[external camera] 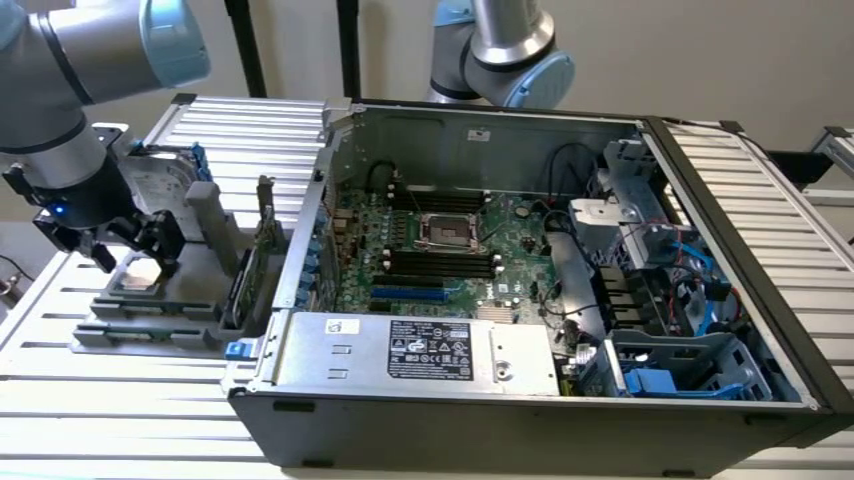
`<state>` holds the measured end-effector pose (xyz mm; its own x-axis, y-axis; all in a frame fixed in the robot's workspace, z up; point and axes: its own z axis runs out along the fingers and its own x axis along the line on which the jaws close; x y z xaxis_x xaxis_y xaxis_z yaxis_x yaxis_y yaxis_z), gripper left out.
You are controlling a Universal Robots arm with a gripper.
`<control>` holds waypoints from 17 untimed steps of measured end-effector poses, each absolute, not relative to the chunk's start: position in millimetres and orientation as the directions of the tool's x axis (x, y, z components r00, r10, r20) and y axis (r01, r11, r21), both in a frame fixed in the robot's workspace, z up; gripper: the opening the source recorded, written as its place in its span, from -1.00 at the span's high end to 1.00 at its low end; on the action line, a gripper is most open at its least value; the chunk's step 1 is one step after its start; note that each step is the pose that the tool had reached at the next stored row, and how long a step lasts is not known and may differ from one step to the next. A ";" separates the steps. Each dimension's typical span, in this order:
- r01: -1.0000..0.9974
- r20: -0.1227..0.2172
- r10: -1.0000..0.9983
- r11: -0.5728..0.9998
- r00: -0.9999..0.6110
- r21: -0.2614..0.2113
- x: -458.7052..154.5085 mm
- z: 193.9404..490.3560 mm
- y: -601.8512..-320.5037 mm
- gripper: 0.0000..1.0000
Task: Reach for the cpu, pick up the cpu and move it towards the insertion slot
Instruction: 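Pick up the cpu and move it towards the insertion slot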
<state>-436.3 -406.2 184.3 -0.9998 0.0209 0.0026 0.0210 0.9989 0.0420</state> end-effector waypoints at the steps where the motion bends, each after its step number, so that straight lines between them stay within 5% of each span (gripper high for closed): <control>1: 0.021 0.003 0.021 0.999 -1.000 0.042 -436.3 184.2 -406.2 -0.65; 17: 0.022 0.018 0.021 0.998 -1.000 0.058 -435.6 185.2 -408.6 -0.65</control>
